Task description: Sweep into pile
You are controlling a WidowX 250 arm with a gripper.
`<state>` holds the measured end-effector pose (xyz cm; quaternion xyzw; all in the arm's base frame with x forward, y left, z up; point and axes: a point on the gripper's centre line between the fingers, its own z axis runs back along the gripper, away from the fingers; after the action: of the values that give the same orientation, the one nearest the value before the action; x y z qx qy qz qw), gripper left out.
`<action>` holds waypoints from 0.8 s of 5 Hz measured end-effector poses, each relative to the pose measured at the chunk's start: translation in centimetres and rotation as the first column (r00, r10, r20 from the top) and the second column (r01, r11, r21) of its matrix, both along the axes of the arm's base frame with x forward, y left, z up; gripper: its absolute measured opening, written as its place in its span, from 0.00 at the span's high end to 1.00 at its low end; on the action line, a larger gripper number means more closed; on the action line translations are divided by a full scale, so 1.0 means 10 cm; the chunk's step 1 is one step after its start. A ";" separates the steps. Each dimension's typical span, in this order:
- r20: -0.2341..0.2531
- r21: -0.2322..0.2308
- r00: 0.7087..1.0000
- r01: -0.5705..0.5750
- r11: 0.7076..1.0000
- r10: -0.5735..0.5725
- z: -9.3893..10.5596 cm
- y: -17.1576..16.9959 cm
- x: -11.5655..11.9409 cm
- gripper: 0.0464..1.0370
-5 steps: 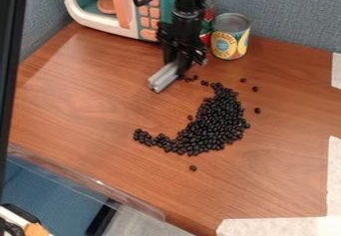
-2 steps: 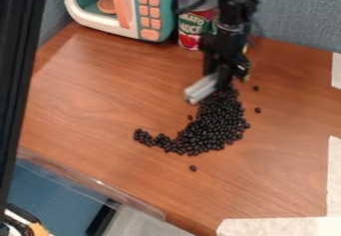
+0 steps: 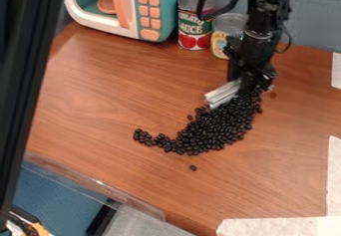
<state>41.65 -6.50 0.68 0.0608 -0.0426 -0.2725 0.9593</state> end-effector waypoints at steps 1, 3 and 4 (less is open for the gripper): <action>-0.007 -0.006 1.000 0.030 1.000 -0.030 0.00 -0.05 -0.02 0.68; 0.087 -0.044 0.996 -0.022 0.999 0.026 0.51 0.22 0.12 0.68; 0.104 -0.045 0.985 -0.133 0.990 0.138 0.70 0.71 -0.01 0.68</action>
<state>41.54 0.59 7.64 0.0598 -0.0946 -0.2022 0.9729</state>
